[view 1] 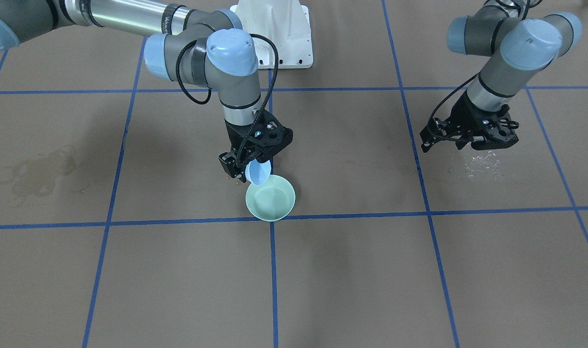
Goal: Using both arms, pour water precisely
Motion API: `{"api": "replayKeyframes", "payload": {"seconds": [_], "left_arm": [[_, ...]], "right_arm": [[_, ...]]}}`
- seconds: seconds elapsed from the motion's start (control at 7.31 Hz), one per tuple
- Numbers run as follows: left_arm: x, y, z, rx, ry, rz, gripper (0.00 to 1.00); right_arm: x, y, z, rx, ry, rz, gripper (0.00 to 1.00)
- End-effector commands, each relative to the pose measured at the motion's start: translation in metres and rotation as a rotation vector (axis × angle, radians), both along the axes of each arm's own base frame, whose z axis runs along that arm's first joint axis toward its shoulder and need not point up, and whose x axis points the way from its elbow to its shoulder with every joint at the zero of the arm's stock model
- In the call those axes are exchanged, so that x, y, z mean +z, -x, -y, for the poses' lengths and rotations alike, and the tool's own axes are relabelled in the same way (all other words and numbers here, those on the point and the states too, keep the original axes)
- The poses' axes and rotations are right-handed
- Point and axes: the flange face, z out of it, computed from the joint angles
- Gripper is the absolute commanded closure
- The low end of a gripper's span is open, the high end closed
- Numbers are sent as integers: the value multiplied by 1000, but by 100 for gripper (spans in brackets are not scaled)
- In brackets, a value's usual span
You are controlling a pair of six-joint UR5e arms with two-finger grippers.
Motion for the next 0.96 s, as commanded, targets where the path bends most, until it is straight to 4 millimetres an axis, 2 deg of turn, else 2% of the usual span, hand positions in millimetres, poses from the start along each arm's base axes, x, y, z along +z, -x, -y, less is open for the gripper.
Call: {"api": "replayKeyframes", "payload": {"seconds": [0.0,0.14,0.27,0.41,0.68,0.82], "left_arm": [[2,-2,1,1,4,3,0],[5,-2,1,1,6,7,0],[5,-2,2,1,6,7,0],[5,-2,2,0,7,7,0],[7,-4,3,1,11,10,0],[4,-5,4,-2,9,4,0]], "right_arm": [[-2,13,18,-45,34,-77,100],[5,23,25,-67,36,-108,100],[-6,30,29,-124,27,-178,100],[-16,28,28,-146,32,-213,100],[-17,26,29,-183,26,-259,100],[-29,22,28,-245,2,-332,100]]}}
